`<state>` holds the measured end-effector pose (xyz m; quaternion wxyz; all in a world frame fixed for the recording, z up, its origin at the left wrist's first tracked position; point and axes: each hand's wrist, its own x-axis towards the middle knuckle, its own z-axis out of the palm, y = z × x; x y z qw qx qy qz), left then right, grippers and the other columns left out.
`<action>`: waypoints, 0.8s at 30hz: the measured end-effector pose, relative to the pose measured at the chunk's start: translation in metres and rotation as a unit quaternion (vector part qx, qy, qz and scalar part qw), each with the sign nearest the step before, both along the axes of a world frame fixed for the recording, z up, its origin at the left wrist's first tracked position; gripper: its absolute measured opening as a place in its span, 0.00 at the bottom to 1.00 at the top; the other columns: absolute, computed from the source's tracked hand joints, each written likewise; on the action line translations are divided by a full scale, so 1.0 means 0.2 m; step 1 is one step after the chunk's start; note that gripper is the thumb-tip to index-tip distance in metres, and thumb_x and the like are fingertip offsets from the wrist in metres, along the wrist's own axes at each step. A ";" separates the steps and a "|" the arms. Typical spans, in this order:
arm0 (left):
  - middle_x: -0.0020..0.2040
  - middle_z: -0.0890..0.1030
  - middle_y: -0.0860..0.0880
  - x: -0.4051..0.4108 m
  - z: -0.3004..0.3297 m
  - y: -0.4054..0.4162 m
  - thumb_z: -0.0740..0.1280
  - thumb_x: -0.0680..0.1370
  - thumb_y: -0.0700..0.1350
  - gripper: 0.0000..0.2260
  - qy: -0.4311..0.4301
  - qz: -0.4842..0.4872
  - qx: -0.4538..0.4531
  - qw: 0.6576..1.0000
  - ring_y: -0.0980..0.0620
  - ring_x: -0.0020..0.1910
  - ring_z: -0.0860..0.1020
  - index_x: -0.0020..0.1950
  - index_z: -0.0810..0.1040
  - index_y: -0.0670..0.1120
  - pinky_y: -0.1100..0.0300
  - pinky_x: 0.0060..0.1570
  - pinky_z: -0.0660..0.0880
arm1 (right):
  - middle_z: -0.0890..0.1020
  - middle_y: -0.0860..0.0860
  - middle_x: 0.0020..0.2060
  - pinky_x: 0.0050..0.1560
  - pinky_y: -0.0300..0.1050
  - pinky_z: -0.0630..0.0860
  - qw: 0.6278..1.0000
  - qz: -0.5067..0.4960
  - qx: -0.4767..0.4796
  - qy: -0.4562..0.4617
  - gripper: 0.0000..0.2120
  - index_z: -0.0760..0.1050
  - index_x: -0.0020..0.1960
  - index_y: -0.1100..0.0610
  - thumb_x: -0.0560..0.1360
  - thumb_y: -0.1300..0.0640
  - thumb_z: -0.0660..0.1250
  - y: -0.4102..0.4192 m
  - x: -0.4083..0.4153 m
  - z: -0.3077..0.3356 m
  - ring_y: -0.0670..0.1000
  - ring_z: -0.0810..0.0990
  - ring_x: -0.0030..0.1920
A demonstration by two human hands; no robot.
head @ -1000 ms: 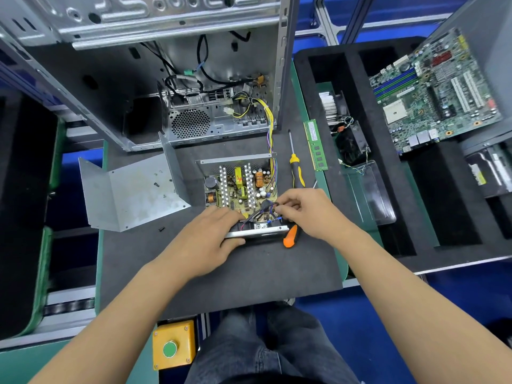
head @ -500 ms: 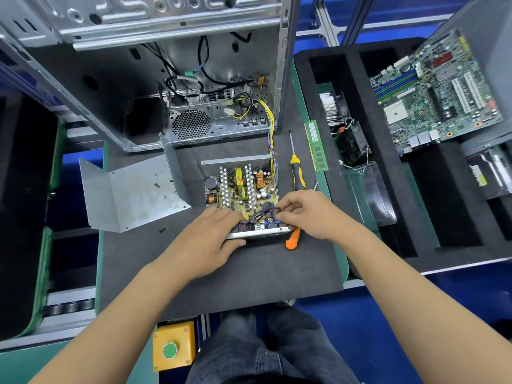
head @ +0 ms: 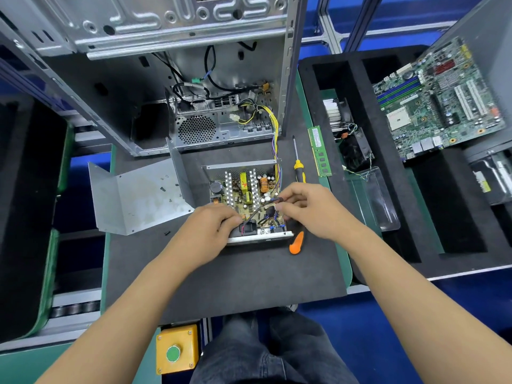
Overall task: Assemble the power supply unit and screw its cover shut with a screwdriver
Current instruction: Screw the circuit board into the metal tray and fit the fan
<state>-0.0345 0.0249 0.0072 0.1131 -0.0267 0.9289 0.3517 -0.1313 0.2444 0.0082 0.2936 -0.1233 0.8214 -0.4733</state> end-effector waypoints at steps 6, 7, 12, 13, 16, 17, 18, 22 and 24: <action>0.37 0.76 0.51 0.02 0.04 0.01 0.60 0.84 0.43 0.15 -0.015 0.061 0.011 0.998 0.50 0.45 0.71 0.38 0.75 0.46 0.59 0.45 0.64 | 0.84 0.52 0.40 0.47 0.41 0.80 0.999 -0.017 -0.050 0.011 0.06 0.79 0.43 0.49 0.75 0.59 0.72 -0.09 0.00 0.06 0.57 0.84 0.42; 0.36 0.75 0.52 0.01 0.07 0.02 0.60 0.85 0.43 0.15 -0.016 0.064 0.010 0.998 0.51 0.44 0.71 0.38 0.74 0.45 0.59 0.44 0.64 | 0.84 0.53 0.40 0.46 0.40 0.79 0.998 -0.028 -0.059 0.010 0.05 0.79 0.44 0.50 0.76 0.59 0.72 -0.11 0.00 0.06 0.58 0.83 0.42; 0.31 0.71 0.57 -0.14 0.27 0.00 0.59 0.85 0.47 0.16 0.066 0.139 0.094 0.984 0.58 0.33 0.68 0.37 0.71 0.47 0.65 0.35 0.65 | 0.82 0.45 0.38 0.46 0.45 0.74 0.996 -0.026 -0.079 0.005 0.04 0.75 0.46 0.48 0.80 0.55 0.65 -0.15 0.01 0.09 0.48 0.76 0.38; 0.30 0.71 0.59 -0.17 0.30 -0.03 0.59 0.85 0.48 0.16 0.071 0.138 0.099 0.983 0.60 0.32 0.68 0.38 0.72 0.47 0.67 0.34 0.65 | 0.81 0.42 0.37 0.46 0.45 0.73 0.996 -0.022 -0.083 0.007 0.05 0.75 0.46 0.47 0.80 0.54 0.65 -0.16 0.01 0.10 0.47 0.74 0.38; 0.30 0.72 0.60 -0.16 0.32 -0.14 0.59 0.85 0.48 0.16 0.060 0.142 0.095 0.983 0.61 0.32 0.68 0.37 0.72 0.49 0.66 0.35 0.66 | 0.84 0.41 0.42 0.50 0.55 0.79 0.995 -0.006 -0.101 0.004 0.02 0.75 0.51 0.46 0.81 0.52 0.64 -0.22 0.00 0.17 0.52 0.81 0.42; 0.32 0.73 0.60 -0.14 0.30 -0.19 0.59 0.84 0.48 0.16 0.054 0.169 0.116 0.977 0.60 0.33 0.70 0.37 0.73 0.48 0.64 0.37 0.67 | 0.85 0.41 0.45 0.52 0.59 0.80 0.995 0.001 -0.104 0.002 0.03 0.74 0.54 0.44 0.81 0.50 0.64 -0.25 0.00 0.19 0.50 0.83 0.45; 0.34 0.76 0.58 -0.12 0.29 -0.23 0.58 0.84 0.48 0.16 0.050 0.217 0.161 0.961 0.58 0.35 0.73 0.38 0.76 0.48 0.62 0.40 0.71 | 0.85 0.42 0.47 0.53 0.61 0.80 0.994 0.004 -0.108 0.002 0.05 0.74 0.56 0.43 0.80 0.49 0.65 -0.28 0.00 0.22 0.47 0.84 0.47; 0.44 0.86 0.42 -0.04 0.22 -0.43 0.54 0.86 0.51 0.20 0.063 0.482 0.473 0.735 0.44 0.39 0.86 0.49 0.80 0.42 0.51 0.39 0.82 | 0.84 0.45 0.50 0.51 0.62 0.80 0.993 -0.027 -0.114 0.006 0.07 0.74 0.58 0.43 0.80 0.51 0.66 -0.35 0.00 0.23 0.41 0.84 0.46; 0.48 0.87 0.44 -0.01 0.18 -0.52 0.53 0.85 0.59 0.24 0.082 0.527 0.500 0.683 0.46 0.46 0.86 0.54 0.81 0.43 0.54 0.40 0.82 | 0.85 0.46 0.48 0.50 0.62 0.79 0.994 -0.038 -0.099 -0.001 0.05 0.76 0.55 0.44 0.81 0.52 0.65 -0.34 0.00 0.21 0.41 0.84 0.44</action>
